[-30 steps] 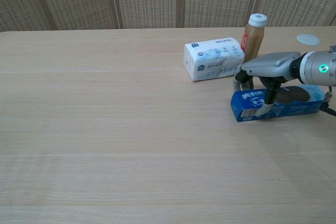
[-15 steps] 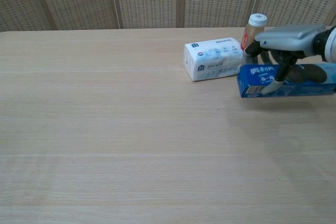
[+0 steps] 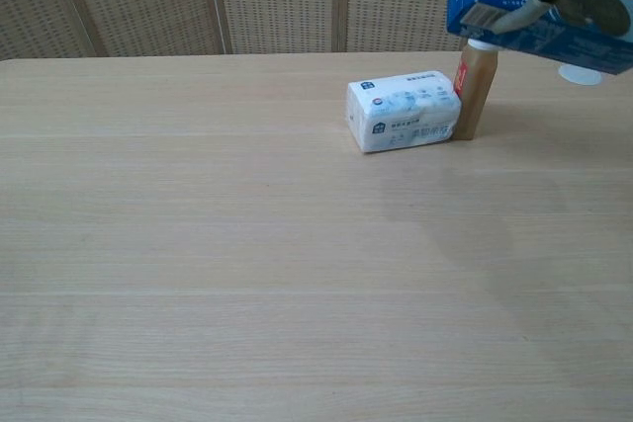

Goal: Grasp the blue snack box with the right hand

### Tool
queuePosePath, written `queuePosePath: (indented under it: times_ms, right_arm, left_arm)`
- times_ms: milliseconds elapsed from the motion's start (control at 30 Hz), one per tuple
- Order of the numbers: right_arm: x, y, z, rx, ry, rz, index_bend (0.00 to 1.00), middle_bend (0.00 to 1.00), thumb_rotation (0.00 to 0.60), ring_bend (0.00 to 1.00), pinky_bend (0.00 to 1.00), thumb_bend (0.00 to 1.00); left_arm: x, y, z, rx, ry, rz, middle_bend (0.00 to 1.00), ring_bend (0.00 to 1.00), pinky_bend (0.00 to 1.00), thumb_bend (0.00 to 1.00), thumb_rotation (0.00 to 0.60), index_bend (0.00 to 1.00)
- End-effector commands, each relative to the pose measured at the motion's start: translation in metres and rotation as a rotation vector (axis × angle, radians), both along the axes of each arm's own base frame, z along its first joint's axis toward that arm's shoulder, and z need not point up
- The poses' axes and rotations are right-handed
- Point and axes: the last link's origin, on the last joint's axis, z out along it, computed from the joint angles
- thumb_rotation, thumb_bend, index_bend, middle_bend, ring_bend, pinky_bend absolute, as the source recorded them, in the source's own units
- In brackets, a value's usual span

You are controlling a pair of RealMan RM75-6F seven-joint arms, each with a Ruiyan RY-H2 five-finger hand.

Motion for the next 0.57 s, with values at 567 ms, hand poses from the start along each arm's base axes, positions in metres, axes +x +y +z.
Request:
queuePosePath:
  times_ms: [567]
  right_arm:
    - [0.0165, 0.0003, 0.019, -0.053, -0.077, 0.044, 0.58, 0.91, 0.6, 0.59, 0.73, 0.23]
  left_arm:
    - [-0.0038, -0.0107, 0.0056, 0.022, -0.01, 0.012, 0.0, 0.0, 0.0, 0.32, 0.6, 0.09]
